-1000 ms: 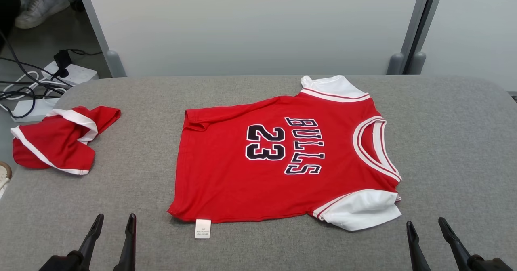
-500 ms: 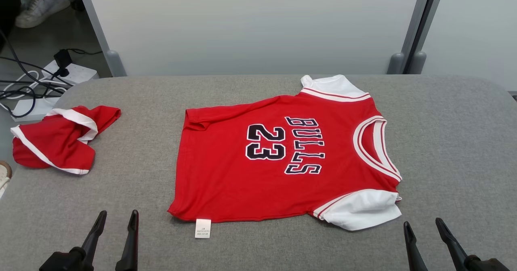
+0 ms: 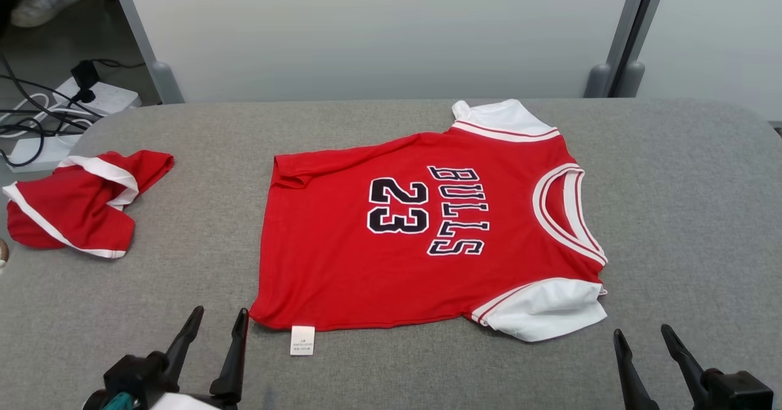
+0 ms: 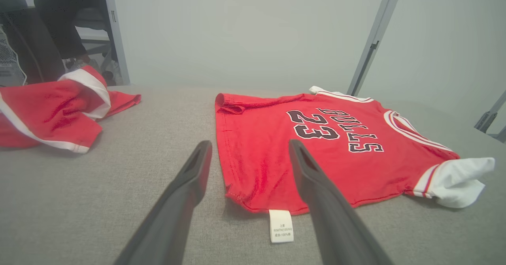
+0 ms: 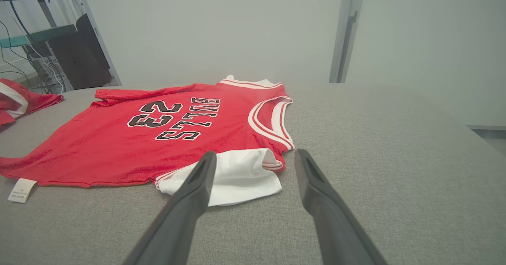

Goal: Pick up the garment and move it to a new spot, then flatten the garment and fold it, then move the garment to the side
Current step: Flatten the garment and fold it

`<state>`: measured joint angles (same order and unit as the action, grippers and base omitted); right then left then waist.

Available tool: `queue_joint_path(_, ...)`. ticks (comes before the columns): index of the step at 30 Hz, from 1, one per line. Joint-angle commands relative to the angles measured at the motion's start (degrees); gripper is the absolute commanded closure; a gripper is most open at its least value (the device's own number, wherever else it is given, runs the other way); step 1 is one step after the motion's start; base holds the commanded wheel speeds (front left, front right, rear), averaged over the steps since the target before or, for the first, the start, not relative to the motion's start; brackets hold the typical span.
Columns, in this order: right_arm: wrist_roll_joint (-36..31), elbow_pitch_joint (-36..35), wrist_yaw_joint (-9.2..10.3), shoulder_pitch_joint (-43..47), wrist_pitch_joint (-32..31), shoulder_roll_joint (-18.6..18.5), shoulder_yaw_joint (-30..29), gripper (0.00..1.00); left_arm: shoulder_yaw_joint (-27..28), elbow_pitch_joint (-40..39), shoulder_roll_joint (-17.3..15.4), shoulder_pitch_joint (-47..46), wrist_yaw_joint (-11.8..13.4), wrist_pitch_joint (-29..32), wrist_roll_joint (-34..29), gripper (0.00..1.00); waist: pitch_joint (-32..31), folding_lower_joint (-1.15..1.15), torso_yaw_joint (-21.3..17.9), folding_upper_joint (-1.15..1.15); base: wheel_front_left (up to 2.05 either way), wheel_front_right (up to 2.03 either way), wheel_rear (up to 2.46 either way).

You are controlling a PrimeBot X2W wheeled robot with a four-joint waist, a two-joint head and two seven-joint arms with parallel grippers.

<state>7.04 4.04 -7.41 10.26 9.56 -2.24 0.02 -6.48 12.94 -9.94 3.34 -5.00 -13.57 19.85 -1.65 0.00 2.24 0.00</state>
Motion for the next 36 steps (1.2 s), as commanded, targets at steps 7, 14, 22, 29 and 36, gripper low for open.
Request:
queue_joint_path(7,-0.1,4.62,-0.08,-6.59,-5.5,-3.03,-0.17,0.0,-1.57,5.08,0.14,-8.17,-1.65,5.89,3.91,0.0,3.91,0.0,-1.37,0.0,0.0,0.0,0.0)
queue_joint_path(14,0.06,10.56,-0.08,-12.98,-8.3,-4.88,0.16,0.0,-2.01,10.45,-0.37,-13.2,-2.0,9.35,6.61,0.0,8.47,0.0,-2.18,0.0,0.0,0.0,0.0)
queue_joint_path(22,1.01,17.27,-0.08,-18.65,-9.77,-6.13,2.53,0.0,-1.66,14.98,-1.24,-16.47,-2.04,11.36,8.12,0.0,10.62,0.0,-1.93,0.0,0.0,0.0,0.0)
queue_joint_path(29,2.62,21.9,-0.08,-22.66,-11.65,-6.72,5.27,0.0,-2.46,15.85,-1.64,-17.53,-2.17,13.7,9.59,0.0,11.46,0.0,-1.59,0.0,0.0,0.0,0.0)
queue_joint_path(36,3.91,25.45,-0.08,-26.0,-12.25,-7.47,8.74,0.0,-2.61,16.63,-1.69,-18.35,-2.16,14.63,10.49,0.0,12.48,0.0,-1.59,0.0,0.0,0.0,0.0)
